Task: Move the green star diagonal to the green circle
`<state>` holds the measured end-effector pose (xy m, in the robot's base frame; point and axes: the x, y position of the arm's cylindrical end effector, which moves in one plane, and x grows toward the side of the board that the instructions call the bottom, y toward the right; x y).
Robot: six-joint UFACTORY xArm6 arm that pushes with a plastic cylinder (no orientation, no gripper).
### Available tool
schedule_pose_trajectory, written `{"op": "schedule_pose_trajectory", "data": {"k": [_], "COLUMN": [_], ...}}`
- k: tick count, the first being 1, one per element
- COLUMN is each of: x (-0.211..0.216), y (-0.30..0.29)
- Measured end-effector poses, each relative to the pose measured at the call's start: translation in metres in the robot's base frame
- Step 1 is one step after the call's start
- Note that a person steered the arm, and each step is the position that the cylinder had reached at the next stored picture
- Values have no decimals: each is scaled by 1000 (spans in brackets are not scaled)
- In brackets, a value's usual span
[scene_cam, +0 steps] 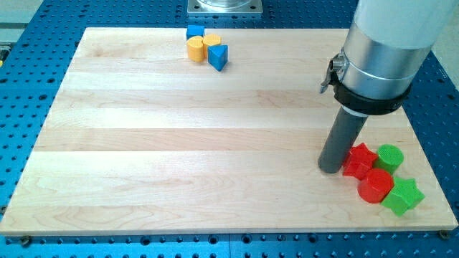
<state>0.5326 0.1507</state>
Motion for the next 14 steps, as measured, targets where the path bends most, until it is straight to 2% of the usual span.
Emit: {"op": "schedule_pose_trajectory", "data": {"k": [2, 6, 8, 9, 10, 11, 13, 14], "x": [-89, -90, -108, -133, -110, -74, 70, 85], "y": [12, 13, 54, 104, 179, 193, 140, 123]}}
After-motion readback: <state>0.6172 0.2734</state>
